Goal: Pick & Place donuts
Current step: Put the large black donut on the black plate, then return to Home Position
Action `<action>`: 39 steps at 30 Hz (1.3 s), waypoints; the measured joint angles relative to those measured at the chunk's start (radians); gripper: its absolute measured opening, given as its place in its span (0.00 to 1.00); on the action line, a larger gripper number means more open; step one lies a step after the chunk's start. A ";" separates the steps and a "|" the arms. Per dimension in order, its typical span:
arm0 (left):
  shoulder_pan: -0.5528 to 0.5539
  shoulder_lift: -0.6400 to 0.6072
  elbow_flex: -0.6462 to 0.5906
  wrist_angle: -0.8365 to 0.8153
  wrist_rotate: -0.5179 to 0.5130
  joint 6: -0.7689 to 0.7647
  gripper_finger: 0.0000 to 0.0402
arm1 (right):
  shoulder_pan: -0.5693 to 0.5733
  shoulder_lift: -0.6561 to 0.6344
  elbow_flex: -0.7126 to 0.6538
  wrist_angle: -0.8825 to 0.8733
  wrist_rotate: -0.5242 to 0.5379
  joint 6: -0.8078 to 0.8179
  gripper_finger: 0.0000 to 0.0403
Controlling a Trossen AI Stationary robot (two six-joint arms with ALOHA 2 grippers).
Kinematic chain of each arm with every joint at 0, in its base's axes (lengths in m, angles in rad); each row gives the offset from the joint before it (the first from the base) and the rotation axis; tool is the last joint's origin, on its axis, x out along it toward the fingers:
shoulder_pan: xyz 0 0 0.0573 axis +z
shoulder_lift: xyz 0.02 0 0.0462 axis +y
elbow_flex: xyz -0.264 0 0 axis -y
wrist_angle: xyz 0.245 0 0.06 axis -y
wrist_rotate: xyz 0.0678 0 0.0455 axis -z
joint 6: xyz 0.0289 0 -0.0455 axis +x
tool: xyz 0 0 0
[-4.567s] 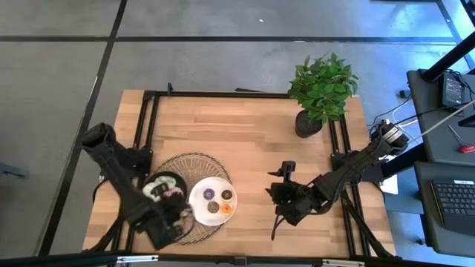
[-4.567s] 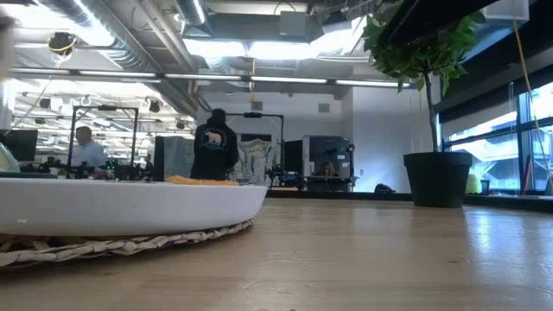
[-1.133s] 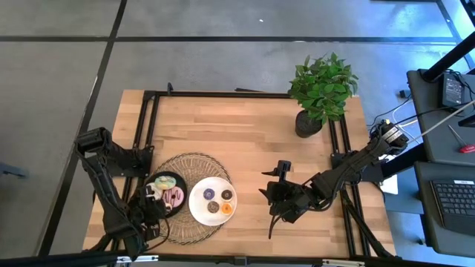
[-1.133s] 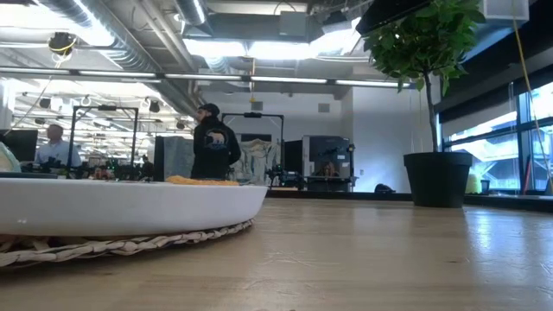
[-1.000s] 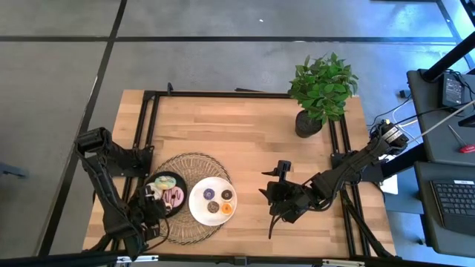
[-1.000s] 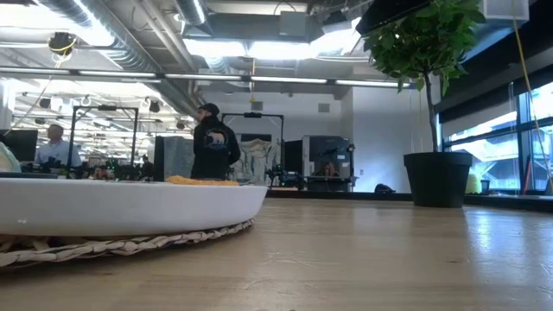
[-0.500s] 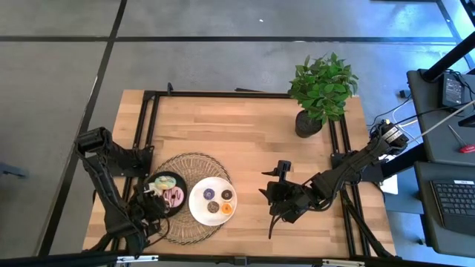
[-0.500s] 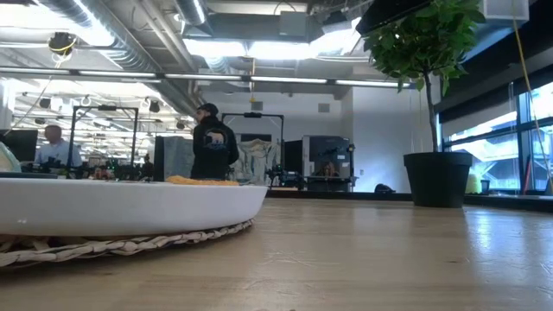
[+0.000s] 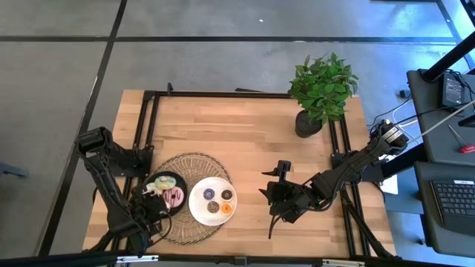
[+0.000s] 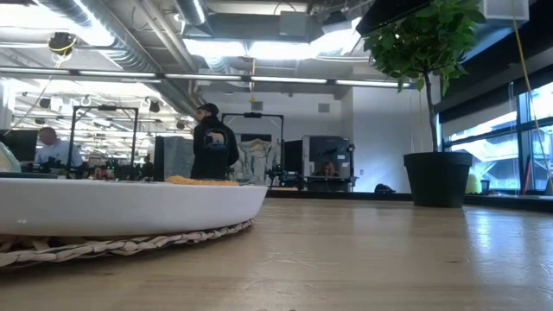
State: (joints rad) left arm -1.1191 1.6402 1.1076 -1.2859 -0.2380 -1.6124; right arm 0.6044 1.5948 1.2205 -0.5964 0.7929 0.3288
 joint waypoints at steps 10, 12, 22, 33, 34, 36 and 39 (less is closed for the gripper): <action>0.002 0.000 0.000 -0.052 -0.083 -0.027 0.57 | 0.000 0.000 0.000 0.000 0.000 -0.019 0.70; 0.002 0.000 0.000 -0.059 -0.098 -0.027 0.58 | 0.000 0.000 0.000 0.000 0.000 -0.019 0.70; 0.002 -0.013 0.000 -0.158 -0.314 -0.173 0.58 | 0.000 -0.001 0.000 -0.020 0.057 -0.067 0.70; 0.167 -0.058 0.000 0.036 -0.617 0.027 0.57 | -0.101 -0.010 -0.017 -0.051 -0.164 -0.071 0.70; 0.194 -0.058 0.000 0.073 -0.653 0.098 0.57 | -0.116 -0.010 -0.028 -0.051 -0.191 -0.071 0.70; 0.252 -0.058 0.000 0.146 -0.715 0.224 0.57 | -0.133 -0.022 -0.053 -0.056 -0.237 -0.065 0.70; 0.355 -0.058 0.000 0.280 -0.726 0.433 0.57 | -0.139 -0.084 -0.114 -0.007 -0.261 -0.045 0.70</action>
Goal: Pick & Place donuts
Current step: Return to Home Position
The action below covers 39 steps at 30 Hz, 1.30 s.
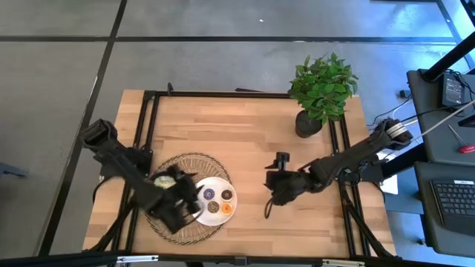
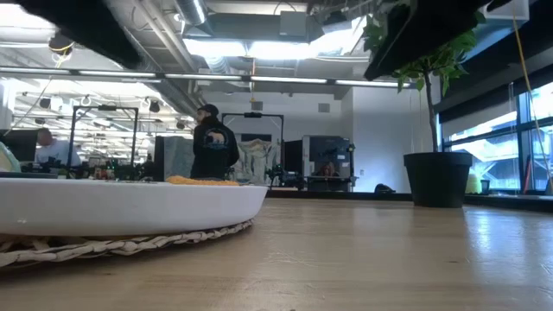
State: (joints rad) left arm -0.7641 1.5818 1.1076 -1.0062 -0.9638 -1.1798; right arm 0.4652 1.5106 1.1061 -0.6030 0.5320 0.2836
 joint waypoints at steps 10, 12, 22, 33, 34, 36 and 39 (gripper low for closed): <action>0.365 -0.008 0.000 0.609 0.453 0.909 0.57 | 0.000 -0.341 -0.366 0.345 -0.011 -0.051 0.70; 0.423 -0.024 -0.005 0.607 0.471 0.945 0.57 | 0.006 -0.431 -0.443 0.359 -0.011 -0.016 0.70; 0.682 -0.303 -0.378 1.097 0.900 1.117 0.57 | 0.042 -0.846 -0.710 0.422 -0.010 0.008 0.70; 0.893 -0.725 -0.614 1.007 0.742 1.112 0.57 | -0.006 -1.105 -0.842 0.415 -0.009 -0.045 0.70; 0.899 -0.752 -0.623 0.988 0.715 1.083 0.57 | -0.006 -1.128 -0.850 0.415 -0.007 -0.053 0.70; 0.904 -0.796 -0.645 0.970 0.693 1.033 0.57 | -0.006 -1.178 -0.864 0.411 0.006 -0.070 0.70; 0.905 -0.853 -0.681 0.944 0.712 1.052 0.57 | -0.007 -1.255 -0.866 0.382 0.018 -0.096 0.70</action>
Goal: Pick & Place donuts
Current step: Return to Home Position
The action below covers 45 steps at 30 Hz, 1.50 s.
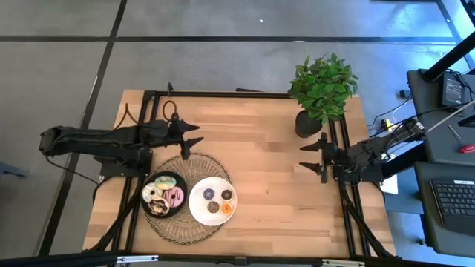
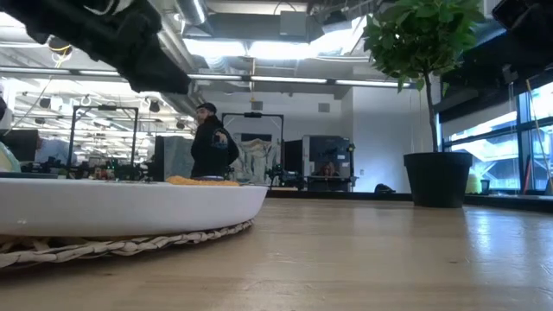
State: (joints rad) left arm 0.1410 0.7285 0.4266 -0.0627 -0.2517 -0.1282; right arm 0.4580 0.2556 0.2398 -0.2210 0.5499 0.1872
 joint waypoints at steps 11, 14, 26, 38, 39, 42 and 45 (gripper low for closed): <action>0.091 -0.306 -0.136 -0.013 0.134 -0.015 0.57 | 0.000 -0.196 -0.001 -0.111 -0.002 -0.036 0.70; 0.129 -0.395 -0.156 -0.039 0.170 -0.025 0.57 | 0.000 -0.225 -0.001 -0.126 -0.002 -0.038 0.70; 0.242 -0.657 -0.162 -0.199 0.230 -0.026 0.57 | 0.001 -0.254 -0.001 -0.168 -0.002 -0.039 0.70; 0.297 -0.728 -0.183 -0.240 0.226 -0.042 0.57 | 0.001 -0.254 -0.001 -0.171 -0.001 -0.044 0.70; 0.301 -0.728 -0.192 -0.226 0.222 -0.043 0.57 | 0.001 -0.254 -0.001 -0.174 0.000 -0.042 0.70; 0.310 -0.728 -0.235 -0.163 0.219 -0.044 0.57 | 0.001 -0.254 -0.001 -0.177 0.006 -0.042 0.70; 0.320 -0.728 -0.281 -0.107 0.226 -0.045 0.57 | 0.001 -0.254 -0.001 -0.177 0.006 -0.042 0.70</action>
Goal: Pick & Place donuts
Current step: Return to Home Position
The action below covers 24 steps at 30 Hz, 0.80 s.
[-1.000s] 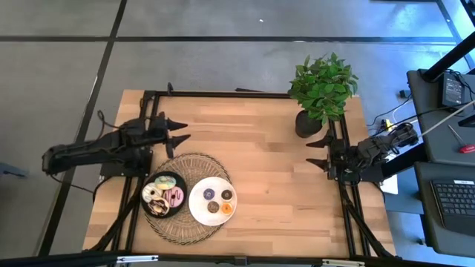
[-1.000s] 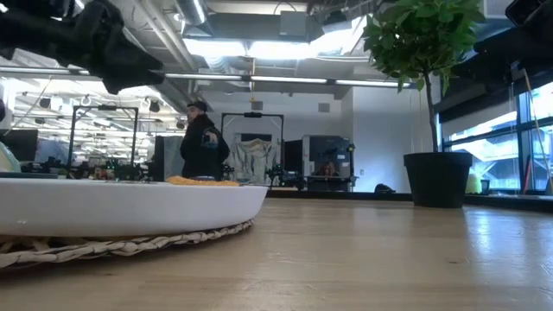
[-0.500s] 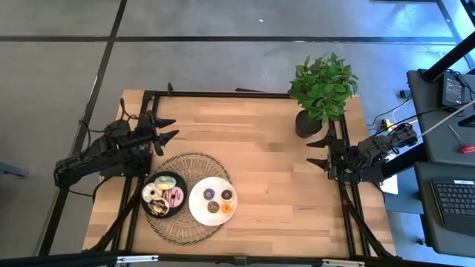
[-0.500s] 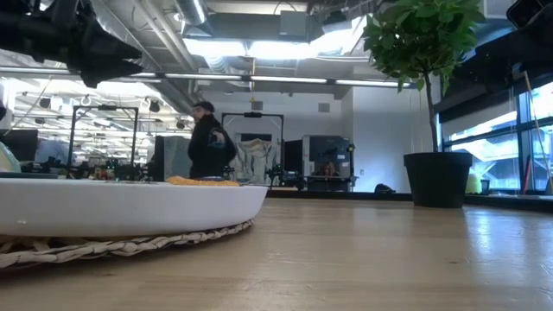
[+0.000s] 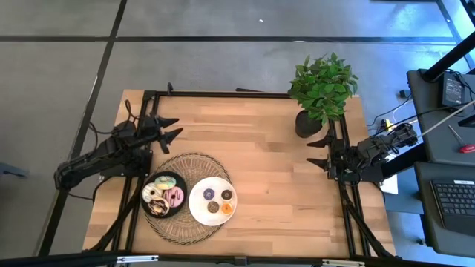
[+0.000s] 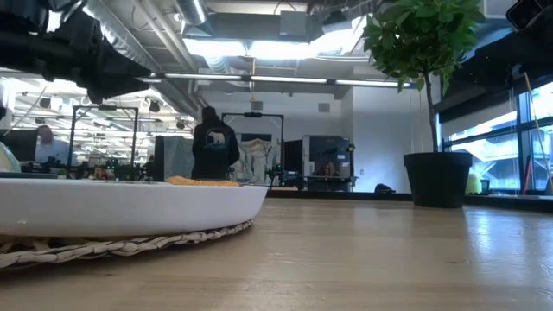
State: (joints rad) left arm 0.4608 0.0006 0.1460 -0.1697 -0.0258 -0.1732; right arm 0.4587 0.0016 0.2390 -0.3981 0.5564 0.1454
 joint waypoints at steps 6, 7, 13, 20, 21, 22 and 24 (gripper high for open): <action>0.021 0.000 -0.051 0.036 0.000 -0.007 0.57 | 0.000 0.000 0.000 0.001 0.000 0.002 0.70; 0.023 0.000 -0.061 0.049 0.000 -0.008 0.57 | 0.000 0.000 0.000 0.002 0.000 0.002 0.70; 0.042 -0.001 -0.099 0.084 0.002 -0.016 0.57 | 0.000 0.000 0.000 0.003 0.001 0.002 0.70; 0.055 0.000 -0.118 0.131 0.014 -0.004 0.57 | 0.000 0.000 0.000 0.006 0.001 0.006 0.70; 0.056 0.000 -0.126 0.156 0.023 -0.003 0.57 | 0.000 0.000 0.000 0.008 0.001 0.006 0.70; 0.057 0.000 -0.136 0.178 0.027 0.001 0.57 | 0.000 0.000 0.000 0.013 0.001 0.006 0.70; 0.062 0.000 -0.137 0.185 0.024 0.006 0.57 | 0.000 0.000 0.000 0.024 0.001 0.005 0.70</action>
State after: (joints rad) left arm 0.5226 0.0010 0.0086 0.0151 -0.0021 -0.1673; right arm 0.4587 0.0013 0.2394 -0.3745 0.5575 0.1505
